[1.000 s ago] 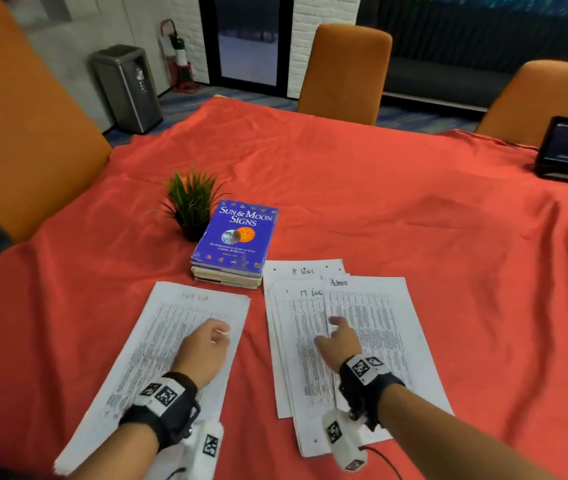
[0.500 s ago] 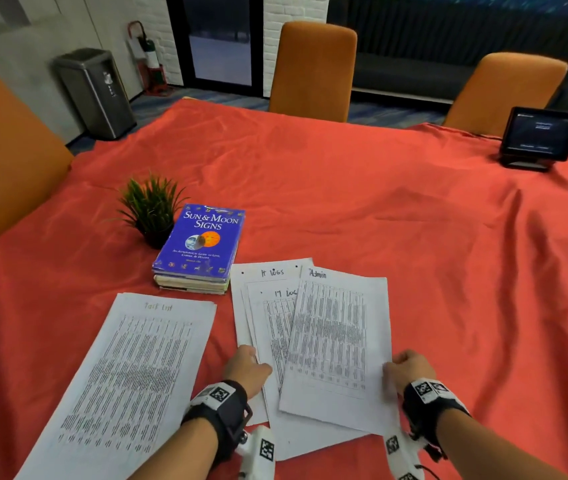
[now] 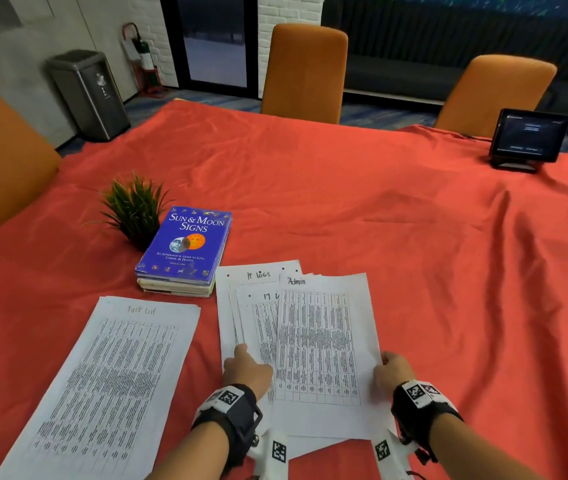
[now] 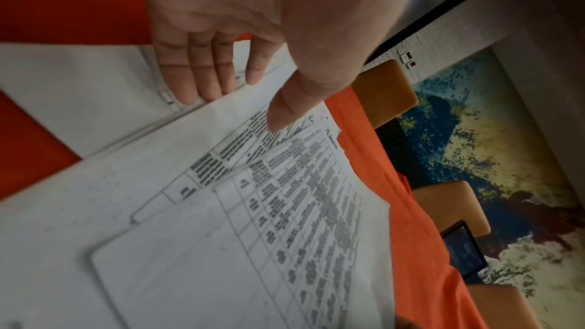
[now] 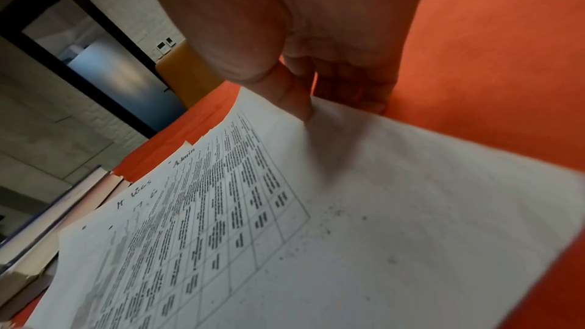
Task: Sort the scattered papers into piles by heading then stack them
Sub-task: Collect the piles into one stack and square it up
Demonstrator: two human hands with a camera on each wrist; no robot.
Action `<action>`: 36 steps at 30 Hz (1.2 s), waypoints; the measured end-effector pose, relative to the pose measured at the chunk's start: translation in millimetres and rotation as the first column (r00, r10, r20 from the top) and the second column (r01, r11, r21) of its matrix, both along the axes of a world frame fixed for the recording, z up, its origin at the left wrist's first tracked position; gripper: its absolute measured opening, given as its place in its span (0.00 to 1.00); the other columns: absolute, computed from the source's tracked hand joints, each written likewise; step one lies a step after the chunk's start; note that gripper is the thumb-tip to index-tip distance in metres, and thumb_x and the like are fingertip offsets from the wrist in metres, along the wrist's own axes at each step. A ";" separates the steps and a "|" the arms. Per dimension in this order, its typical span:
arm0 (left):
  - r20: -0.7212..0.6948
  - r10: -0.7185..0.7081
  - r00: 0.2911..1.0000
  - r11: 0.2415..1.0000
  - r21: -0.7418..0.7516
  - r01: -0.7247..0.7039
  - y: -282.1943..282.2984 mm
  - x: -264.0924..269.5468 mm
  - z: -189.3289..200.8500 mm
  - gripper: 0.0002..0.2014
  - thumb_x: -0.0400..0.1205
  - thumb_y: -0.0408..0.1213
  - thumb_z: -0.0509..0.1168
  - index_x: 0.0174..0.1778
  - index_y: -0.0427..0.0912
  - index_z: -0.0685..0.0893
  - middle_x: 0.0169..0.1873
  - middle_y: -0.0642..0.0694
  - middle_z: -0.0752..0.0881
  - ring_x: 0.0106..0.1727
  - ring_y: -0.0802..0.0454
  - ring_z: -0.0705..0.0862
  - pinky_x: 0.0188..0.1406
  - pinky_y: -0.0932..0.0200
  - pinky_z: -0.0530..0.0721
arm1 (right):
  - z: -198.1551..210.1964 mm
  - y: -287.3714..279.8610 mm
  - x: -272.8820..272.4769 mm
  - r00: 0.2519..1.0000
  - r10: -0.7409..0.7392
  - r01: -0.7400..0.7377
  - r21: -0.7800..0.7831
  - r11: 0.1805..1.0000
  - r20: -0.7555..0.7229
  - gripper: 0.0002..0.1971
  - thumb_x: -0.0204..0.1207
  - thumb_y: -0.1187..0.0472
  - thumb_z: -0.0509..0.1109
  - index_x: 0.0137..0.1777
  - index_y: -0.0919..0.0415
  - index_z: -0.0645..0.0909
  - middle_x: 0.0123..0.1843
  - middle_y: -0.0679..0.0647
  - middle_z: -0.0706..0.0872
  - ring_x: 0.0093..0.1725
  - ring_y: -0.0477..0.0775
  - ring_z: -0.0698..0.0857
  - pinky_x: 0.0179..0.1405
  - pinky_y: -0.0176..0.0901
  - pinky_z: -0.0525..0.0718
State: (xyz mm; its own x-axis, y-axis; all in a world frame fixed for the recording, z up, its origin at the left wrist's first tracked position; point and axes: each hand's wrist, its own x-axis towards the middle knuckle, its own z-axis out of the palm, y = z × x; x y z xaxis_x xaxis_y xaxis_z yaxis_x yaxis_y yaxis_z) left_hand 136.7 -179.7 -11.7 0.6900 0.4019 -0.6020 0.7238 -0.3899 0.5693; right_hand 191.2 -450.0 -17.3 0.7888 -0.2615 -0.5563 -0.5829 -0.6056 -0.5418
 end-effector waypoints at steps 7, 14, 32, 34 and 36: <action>0.056 0.032 0.998 0.979 -0.205 -0.020 -7.6 9.0 1.9 0.12 0.74 0.29 0.65 0.53 0.38 0.82 0.44 0.47 0.87 0.45 0.48 0.85 0.44 0.59 0.83 | -0.2 20.6 4.0 0.992 0.068 -0.073 -0.054 0.996 -0.103 0.13 0.67 0.64 0.67 0.52 0.62 0.82 0.49 0.58 0.88 0.48 0.60 0.87 0.51 0.47 0.87; 0.059 -0.025 0.998 0.973 -0.226 0.038 -14.2 5.2 3.7 0.12 0.79 0.25 0.56 0.55 0.38 0.80 0.47 0.42 0.85 0.44 0.47 0.82 0.38 0.62 0.77 | -6.0 19.0 7.7 0.997 0.032 -0.029 0.037 0.999 -0.077 0.18 0.63 0.61 0.74 0.54 0.60 0.80 0.46 0.56 0.88 0.45 0.59 0.88 0.47 0.52 0.89; 0.242 0.029 0.970 0.906 -0.416 0.076 -1.9 -1.6 21.8 0.07 0.81 0.35 0.63 0.50 0.50 0.84 0.47 0.49 0.89 0.48 0.50 0.86 0.52 0.57 0.80 | 35.0 21.5 27.9 0.958 -0.275 0.213 0.436 0.875 0.084 0.02 0.72 0.76 0.68 0.42 0.72 0.80 0.38 0.62 0.83 0.35 0.57 0.79 0.35 0.44 0.74; 0.283 0.069 0.957 0.905 -0.422 0.060 2.4 -5.4 15.8 0.11 0.81 0.46 0.63 0.49 0.45 0.88 0.47 0.52 0.91 0.51 0.52 0.88 0.57 0.55 0.82 | 27.0 15.3 26.6 0.960 -0.262 0.206 0.386 0.899 0.099 0.06 0.71 0.76 0.69 0.46 0.77 0.83 0.35 0.60 0.84 0.35 0.56 0.80 0.37 0.45 0.75; 0.317 0.089 0.944 0.925 -0.378 0.040 7.1 -9.2 6.2 0.22 0.75 0.57 0.64 0.45 0.40 0.87 0.39 0.52 0.89 0.42 0.52 0.85 0.51 0.53 0.82 | 18.8 11.0 22.7 0.970 -0.226 0.181 0.349 0.919 0.091 0.11 0.71 0.75 0.71 0.52 0.79 0.84 0.34 0.58 0.85 0.33 0.55 0.83 0.33 0.41 0.79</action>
State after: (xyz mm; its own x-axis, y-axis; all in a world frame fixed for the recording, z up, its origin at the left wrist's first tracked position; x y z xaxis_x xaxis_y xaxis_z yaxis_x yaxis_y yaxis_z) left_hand 127.5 -172.6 -5.6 0.8643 0.2107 -0.4567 0.4817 -0.0859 0.8721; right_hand 213.9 -439.0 1.5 0.8079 -0.2394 -0.5386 -0.5873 -0.2508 -0.7695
